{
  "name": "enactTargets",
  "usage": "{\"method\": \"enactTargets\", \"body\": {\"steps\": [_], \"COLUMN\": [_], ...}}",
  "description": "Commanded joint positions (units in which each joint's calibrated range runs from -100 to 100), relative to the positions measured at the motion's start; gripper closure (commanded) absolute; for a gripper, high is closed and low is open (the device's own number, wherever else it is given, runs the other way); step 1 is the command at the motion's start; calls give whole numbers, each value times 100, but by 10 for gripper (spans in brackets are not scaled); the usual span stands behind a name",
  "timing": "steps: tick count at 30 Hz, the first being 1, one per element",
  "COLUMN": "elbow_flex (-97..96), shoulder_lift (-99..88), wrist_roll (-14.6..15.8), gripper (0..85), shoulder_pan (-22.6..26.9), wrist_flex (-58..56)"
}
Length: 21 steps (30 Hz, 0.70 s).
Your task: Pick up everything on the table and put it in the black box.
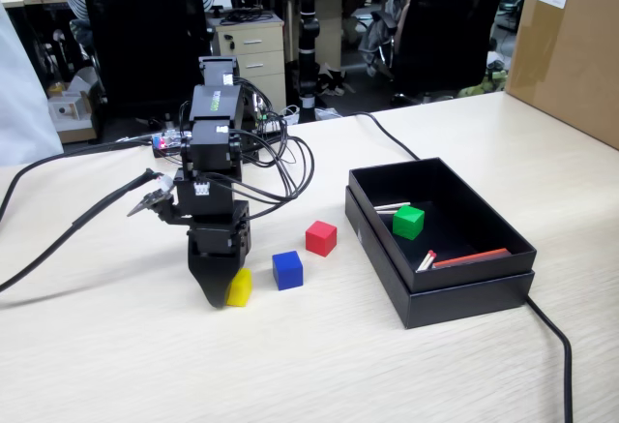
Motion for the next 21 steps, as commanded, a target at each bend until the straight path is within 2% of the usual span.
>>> {"method": "enactTargets", "body": {"steps": [1,7,12,17,21], "elbow_flex": [380,-426,-771,-662,-254], "shoulder_lift": [-855,-3620,-5066,-5123,-4079], "wrist_roll": [24,-54,-59,210,327], "gripper": [762,763,762,761,761], "shoulder_pan": [-78,83,684,1607,1973], "wrist_flex": [25,0,0,8,8]}}
